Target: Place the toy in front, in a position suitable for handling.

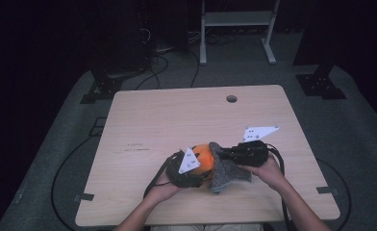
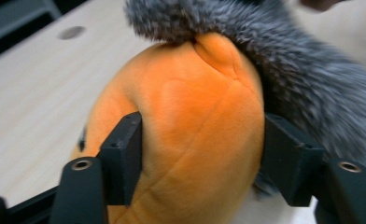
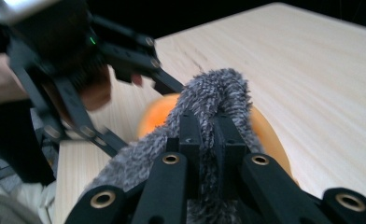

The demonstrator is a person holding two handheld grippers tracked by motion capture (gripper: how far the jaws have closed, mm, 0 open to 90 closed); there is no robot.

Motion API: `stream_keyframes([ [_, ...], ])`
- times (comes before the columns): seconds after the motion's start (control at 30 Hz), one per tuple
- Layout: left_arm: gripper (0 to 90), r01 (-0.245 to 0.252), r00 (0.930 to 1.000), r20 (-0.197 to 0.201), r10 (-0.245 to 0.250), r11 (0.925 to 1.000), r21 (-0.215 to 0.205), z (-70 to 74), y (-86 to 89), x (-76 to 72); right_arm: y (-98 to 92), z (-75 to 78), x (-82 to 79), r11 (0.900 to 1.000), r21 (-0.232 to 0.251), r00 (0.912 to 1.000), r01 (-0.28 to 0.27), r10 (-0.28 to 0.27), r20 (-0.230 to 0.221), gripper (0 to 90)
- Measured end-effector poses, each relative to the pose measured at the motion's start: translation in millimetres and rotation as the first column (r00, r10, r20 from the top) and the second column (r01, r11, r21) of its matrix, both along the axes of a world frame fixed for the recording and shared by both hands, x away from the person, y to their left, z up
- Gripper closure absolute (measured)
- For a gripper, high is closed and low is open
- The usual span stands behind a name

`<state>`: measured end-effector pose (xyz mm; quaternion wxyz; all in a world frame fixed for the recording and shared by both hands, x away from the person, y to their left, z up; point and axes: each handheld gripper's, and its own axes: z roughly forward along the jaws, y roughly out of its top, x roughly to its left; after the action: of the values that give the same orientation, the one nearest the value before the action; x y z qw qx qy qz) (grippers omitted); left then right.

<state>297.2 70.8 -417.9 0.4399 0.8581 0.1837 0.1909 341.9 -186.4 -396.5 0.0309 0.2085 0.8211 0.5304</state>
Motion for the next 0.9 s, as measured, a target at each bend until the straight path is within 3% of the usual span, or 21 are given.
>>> stream_keyframes([
  [0.07, 33.1, 0.05, 0.9978, -0.042, -0.052, 0.9976, -0.048, 3.3, 8.2, 1.0, -2.2, -3.8, -0.4, 1.0, 0.005, 0.9998, -0.008, 0.009, -0.021, 83.2],
  [0.1, 31.4, 0.07, 0.9944, -0.071, -0.078, 0.9913, -0.111, 9.4, 15.3, 5.7, -5.3, -10.0, -3.1, 1.0, -0.006, 0.9996, -0.006, 0.005, -0.027, 83.2],
  [0.2, 30.9, 0.044, 0.9968, -0.059, -0.053, 0.9889, -0.142, 15.1, 18.7, 14.0, -11.8, -16.2, -8.2, 1.0, 0.011, 0.9989, -0.008, 0.009, -0.045, 83.2],
  [0.27, 30.6, 0.024, 0.9955, -0.086, -0.038, 0.9867, -0.161, 14.3, 17.3, 22.6, -12.7, -16.9, -8.9, 1.0, 0.012, 0.9989, -0.014, 0.015, -0.044, 83.2],
  [0.33, 29.6, 0.023, 0.993, -0.112, -0.039, 0.9895, -0.143, 10.3, 13.7, 27.8, -13.6, -17.6, -11.3, 1.0, 0.001, 0.9989, -0.024, 0.024, -0.041, 83.1],
  [0.43, 31.9, 0.016, 0.9878, -0.151, -0.037, 0.9896, -0.143, 3.4, 11.3, 24.8, -18.4, -18.8, -12.2, 1.0, -0.017, 0.9994, 0.009, -0.01, -0.032, 83.0],
  [0.5, 33.9, 0.036, 0.9833, -0.172, -0.059, 0.9904, -0.133, 0.0, 12.9, 18.6, -23.6, -23.5, -10.6, 0.998, -0.026, 0.9975, 0.062, -0.063, -0.031, 83.0],
  [0.57, 34.3, 0.049, 0.9807, -0.182, -0.071, 0.991, -0.125, -0.3, 13.4, 15.4, -24.7, -24.8, -10.3, 0.997, -0.028, 0.997, 0.069, -0.07, -0.033, 83.0],
  [0.6, 34.3, 0.08, 0.9767, -0.191, -0.099, 0.9914, -0.103, 2.2, 14.6, 9.9, -25.2, -28.8, -10.9, 0.998, -0.023, 0.9968, 0.064, -0.065, -0.046, 82.9],
  [0.7, 34.5, 0.12, 0.9746, -0.18, -0.133, 0.9893, -0.083, 8.4, 14.8, 6.4, -23.8, -29.7, -12.0, 0.997, -0.039, 0.9969, 0.066, -0.068, -0.04, 82.9],
  [0.73, 34.4, 0.146, 0.9795, -0.13, -0.154, 0.9867, -0.072, 16.5, 15.0, 7.2, -24.2, -30.1, -11.9, 0.997, -0.04, 0.997, 0.063, -0.065, -0.042, 82.9],
  [0.8, 34.2, 0.145, 0.982, -0.11, -0.153, 0.9861, -0.081, 21.3, 14.0, 11.3, -24.5, -30.6, -12.2, 0.997, -0.041, 0.997, 0.062, -0.063, -0.043, 82.9],
  [0.9, 26.4, 0.118, 0.9887, -0.086, -0.123, 0.991, -0.063, 25.5, 8.1, 24.6, -23.8, -32.0, -14.9, 0.999, -0.041, 0.9987, 0.025, -0.027, -0.044, 82.9],
])
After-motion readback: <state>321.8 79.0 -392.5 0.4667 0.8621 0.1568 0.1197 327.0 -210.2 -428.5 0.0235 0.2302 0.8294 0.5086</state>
